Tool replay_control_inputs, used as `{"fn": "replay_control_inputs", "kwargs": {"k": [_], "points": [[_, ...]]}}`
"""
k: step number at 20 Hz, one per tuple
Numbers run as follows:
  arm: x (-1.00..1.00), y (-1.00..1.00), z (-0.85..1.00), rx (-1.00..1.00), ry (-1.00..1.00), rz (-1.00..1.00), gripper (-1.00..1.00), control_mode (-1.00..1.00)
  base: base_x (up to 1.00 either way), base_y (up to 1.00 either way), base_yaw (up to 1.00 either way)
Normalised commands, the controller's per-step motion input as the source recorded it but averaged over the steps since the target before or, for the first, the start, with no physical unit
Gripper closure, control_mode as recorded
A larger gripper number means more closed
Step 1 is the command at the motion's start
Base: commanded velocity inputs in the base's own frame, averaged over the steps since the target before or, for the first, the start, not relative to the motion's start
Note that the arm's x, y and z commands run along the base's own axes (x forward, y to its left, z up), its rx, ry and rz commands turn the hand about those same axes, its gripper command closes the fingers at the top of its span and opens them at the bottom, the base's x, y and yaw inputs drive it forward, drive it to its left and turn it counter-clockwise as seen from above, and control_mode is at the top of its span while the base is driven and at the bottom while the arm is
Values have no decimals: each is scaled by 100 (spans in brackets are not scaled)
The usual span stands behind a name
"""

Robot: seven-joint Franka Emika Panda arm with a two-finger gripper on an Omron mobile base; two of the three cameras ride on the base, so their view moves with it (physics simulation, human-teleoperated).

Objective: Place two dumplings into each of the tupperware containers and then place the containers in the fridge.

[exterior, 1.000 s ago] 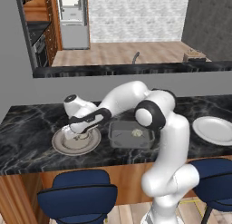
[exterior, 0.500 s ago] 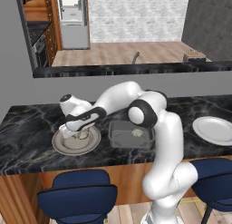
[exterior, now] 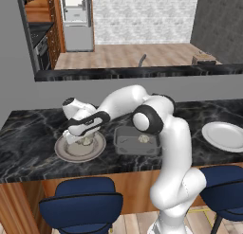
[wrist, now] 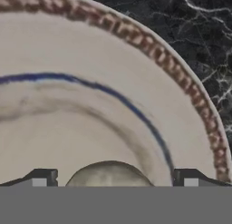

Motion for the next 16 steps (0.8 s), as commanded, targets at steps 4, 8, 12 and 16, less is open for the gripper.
{"fn": "replay_control_inputs", "kwargs": {"k": [4, 8, 12, 16], "points": [[-48, -89, -78, 0, 0, 0, -100, -100, 0, 0, 0], [-70, -20, -100, -6, 0, 0, 100, -100, 0, 0, 0], [-29, -12, -92, -3, 0, 0, 100, -100, 0, 0, 0], [-26, -5, -15, 4, -7, -1, 100, -100, 0, 0, 0]]}}
